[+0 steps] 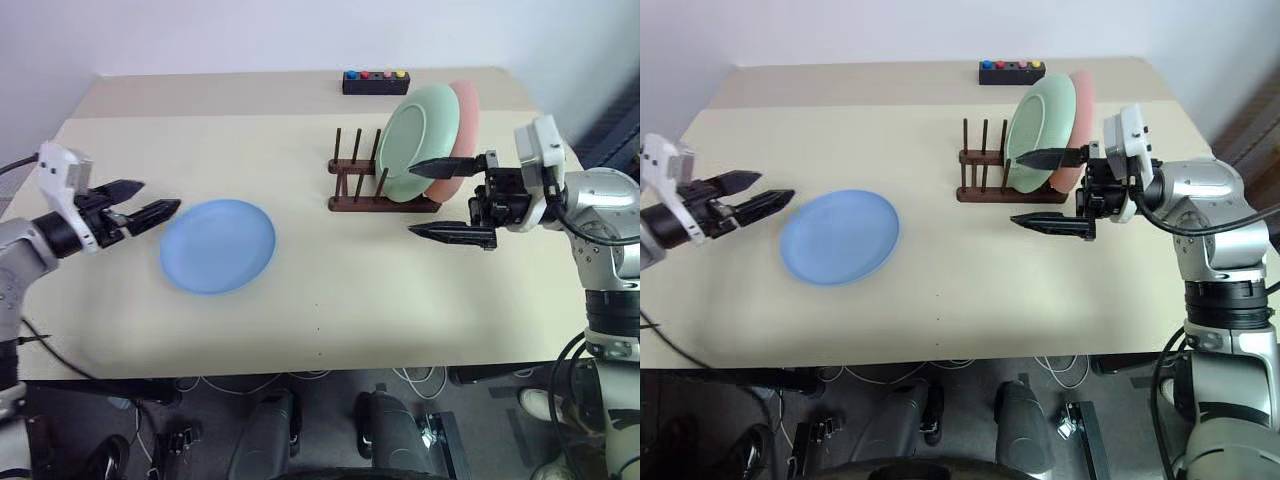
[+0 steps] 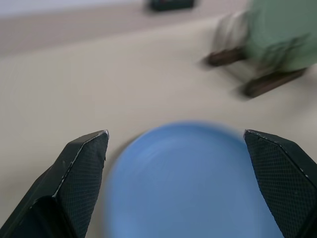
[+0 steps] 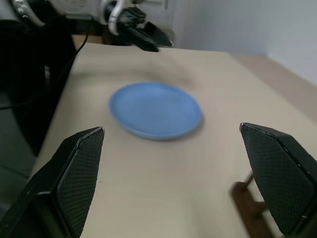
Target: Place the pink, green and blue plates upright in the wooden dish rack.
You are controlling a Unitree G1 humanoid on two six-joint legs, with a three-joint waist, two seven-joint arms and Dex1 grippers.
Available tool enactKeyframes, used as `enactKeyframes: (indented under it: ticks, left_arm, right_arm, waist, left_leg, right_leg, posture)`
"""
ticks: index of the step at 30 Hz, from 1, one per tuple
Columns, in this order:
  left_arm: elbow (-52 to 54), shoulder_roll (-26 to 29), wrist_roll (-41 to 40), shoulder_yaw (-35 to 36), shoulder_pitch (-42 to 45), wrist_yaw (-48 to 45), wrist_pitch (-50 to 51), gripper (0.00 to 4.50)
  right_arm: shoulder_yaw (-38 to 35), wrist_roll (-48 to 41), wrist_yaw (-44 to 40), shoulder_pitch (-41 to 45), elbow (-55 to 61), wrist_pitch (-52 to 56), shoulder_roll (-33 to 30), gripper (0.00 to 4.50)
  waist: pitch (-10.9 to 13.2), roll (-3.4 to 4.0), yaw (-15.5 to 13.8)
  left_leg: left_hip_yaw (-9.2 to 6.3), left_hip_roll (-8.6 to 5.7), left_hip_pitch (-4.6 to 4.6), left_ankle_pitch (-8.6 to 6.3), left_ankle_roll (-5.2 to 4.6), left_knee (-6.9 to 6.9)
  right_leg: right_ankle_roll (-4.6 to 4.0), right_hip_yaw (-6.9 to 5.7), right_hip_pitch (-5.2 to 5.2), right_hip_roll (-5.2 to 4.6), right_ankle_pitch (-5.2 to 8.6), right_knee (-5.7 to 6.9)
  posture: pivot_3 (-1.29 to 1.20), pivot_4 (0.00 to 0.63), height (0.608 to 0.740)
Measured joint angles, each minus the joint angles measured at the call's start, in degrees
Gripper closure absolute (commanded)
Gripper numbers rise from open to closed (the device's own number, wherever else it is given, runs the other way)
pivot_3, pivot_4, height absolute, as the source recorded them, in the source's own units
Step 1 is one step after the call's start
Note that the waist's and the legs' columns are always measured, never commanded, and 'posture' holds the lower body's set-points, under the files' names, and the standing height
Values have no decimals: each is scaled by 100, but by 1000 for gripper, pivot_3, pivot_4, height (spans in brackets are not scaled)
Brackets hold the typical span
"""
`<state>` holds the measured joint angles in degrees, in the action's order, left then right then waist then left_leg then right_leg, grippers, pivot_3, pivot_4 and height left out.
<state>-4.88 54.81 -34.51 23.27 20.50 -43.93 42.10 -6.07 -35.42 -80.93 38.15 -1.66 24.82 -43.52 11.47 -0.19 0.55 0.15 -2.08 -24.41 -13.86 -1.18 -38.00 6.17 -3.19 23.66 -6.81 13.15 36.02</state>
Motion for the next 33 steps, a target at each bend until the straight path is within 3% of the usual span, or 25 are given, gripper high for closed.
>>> enactKeyframes:
  ticks: [14, 22, 33]
  left_arm:
    - [-297, 60, 360, -109, -165, 636, 918, 0]
    - [-759, -570, 407, -636, 726, 977, 1794, 0]
    - [-1580, -573, 533, -966, 1860, 970, 2598, 0]
  right_arm:
    - [-4, -190, 12, -3, -29, 111, 122, 14]
    - [4, -187, 192, -99, 15, 131, 148, 14]
    - [1, -191, 413, -196, 147, 231, 156, 14]
  waist:
    - [0, 0, -3]
    - [-1, -4, -45]
    - [0, -11, -94]
  left_leg:
    - [-2, 0, -6, -9, 16, 7]
    - [-1, -3, -16, 0, 8, 6]
    - [1, -5, -16, 4, 9, 3]
  right_leg:
    - [-2, 2, 36, -21, -2, 0]
    - [-1, 2, 23, -9, -3, 6]
    - [0, 0, 18, -2, -3, 8]
  posture:
    - [0, 150, 735]
    - [0, 150, 735]
    - [0, 150, 735]
